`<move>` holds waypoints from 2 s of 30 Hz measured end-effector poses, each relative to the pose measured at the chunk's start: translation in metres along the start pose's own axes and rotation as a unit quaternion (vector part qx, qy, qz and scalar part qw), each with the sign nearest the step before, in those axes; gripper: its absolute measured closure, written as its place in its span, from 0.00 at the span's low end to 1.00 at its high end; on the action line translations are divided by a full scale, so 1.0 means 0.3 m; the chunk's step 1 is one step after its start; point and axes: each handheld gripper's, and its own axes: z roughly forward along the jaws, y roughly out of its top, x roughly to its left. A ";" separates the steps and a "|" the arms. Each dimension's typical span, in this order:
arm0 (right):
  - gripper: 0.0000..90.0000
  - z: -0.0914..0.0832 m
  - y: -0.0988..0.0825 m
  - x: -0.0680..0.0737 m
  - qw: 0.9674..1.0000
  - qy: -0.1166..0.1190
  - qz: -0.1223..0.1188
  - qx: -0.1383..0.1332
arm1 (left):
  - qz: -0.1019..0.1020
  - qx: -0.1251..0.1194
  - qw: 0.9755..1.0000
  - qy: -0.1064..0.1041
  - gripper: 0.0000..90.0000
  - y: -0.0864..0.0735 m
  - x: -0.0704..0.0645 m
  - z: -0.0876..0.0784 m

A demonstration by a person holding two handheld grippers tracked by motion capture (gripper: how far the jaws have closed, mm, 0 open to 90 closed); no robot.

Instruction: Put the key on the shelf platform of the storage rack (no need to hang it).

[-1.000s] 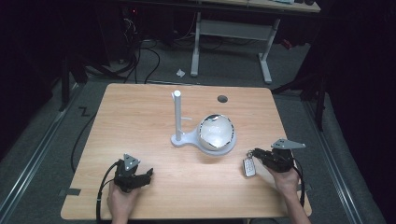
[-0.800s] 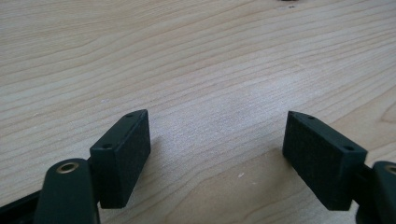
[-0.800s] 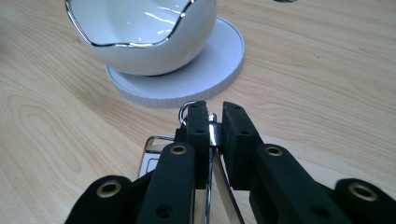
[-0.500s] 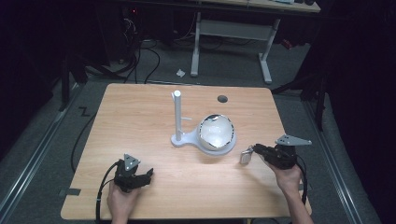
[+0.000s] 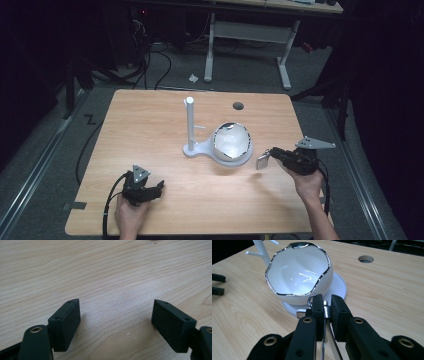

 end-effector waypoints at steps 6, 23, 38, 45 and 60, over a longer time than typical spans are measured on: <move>0.91 -0.004 0.029 0.014 1.000 0.008 -0.003 -0.006 | 0.000 0.000 1.000 0.000 0.26 0.000 0.000 0.000; 0.92 -0.019 0.111 0.027 0.999 0.023 -0.006 -0.030 | 0.000 0.001 1.000 -0.002 0.26 0.000 -0.001 0.000; 0.91 0.021 0.203 0.074 0.998 0.038 -0.028 -0.035 | 0.000 0.001 1.000 -0.002 0.26 0.000 -0.001 0.000; 0.92 0.048 0.249 0.092 0.998 0.040 -0.036 -0.033 | 0.000 0.001 1.000 -0.002 0.26 0.000 -0.001 0.000; 0.91 0.135 0.285 0.104 0.999 0.041 -0.030 -0.020 | 0.000 0.001 1.000 -0.002 0.26 0.000 -0.001 0.000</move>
